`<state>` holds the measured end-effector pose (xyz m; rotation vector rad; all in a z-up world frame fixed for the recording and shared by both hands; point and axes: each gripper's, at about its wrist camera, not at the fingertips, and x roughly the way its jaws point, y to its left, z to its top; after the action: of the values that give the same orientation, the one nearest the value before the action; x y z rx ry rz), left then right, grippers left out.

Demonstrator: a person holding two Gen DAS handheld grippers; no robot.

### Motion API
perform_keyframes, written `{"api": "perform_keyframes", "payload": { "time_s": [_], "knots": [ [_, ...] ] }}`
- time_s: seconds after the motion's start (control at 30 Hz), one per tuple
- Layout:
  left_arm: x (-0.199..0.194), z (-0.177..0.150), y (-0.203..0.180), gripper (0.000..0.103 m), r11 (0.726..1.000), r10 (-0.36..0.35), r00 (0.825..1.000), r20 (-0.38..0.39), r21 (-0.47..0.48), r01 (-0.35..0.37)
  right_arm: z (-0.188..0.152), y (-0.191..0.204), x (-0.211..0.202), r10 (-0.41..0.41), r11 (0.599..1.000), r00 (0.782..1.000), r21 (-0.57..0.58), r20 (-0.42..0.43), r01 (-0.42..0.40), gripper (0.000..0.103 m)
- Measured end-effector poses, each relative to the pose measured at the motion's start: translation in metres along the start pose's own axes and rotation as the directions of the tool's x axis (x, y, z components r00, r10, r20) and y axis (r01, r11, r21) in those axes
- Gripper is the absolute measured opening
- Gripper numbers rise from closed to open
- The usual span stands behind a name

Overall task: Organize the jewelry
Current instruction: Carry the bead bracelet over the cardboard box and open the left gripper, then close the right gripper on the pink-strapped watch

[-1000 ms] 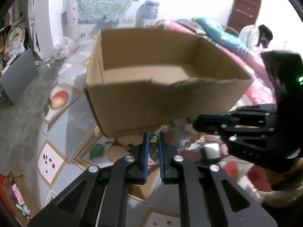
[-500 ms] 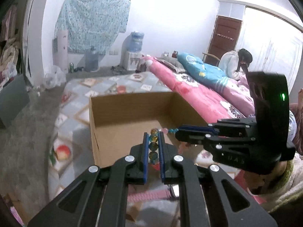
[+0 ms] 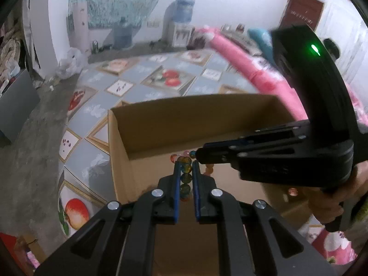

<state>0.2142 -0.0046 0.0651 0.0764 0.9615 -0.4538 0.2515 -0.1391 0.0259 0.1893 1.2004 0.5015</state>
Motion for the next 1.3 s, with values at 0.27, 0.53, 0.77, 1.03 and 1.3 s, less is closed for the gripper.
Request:
{"api": "perform_keyframes", "payload": {
  "time_s": [0.27,0.53,0.77,1.03,1.3],
  "knots": [
    [0.018,0.01,0.004,0.023,0.996,0.084,0.996,-0.026,0.03,-0.083,0.019,-0.013,0.007,-0.052,0.998,0.999,0.034,0.007,0.052,0.011],
    [-0.034,-0.001,0.0,0.055,0.995,0.098,0.99,0.1,-0.027,-0.095,-0.004,0.002,-0.052,-0.121,0.991,0.976,-0.027,0.182,0.128,0.033],
    [-0.097,-0.036,-0.019,0.079,0.994,0.111,0.966,0.233,-0.024,-0.109,-0.061,0.052,-0.128,-0.25,0.927,0.852,-0.14,0.459,0.347,0.085],
    [-0.129,-0.1,-0.035,0.097,0.995,0.079,0.971,0.227,-0.076,-0.063,-0.126,0.061,-0.158,-0.29,0.897,0.807,-0.147,0.514,0.417,0.095],
    [-0.125,-0.165,-0.035,0.097,0.981,0.021,0.978,0.209,-0.195,0.02,-0.197,0.03,-0.158,-0.297,0.921,0.812,-0.074,0.502,0.382,0.095]
  ]
}}
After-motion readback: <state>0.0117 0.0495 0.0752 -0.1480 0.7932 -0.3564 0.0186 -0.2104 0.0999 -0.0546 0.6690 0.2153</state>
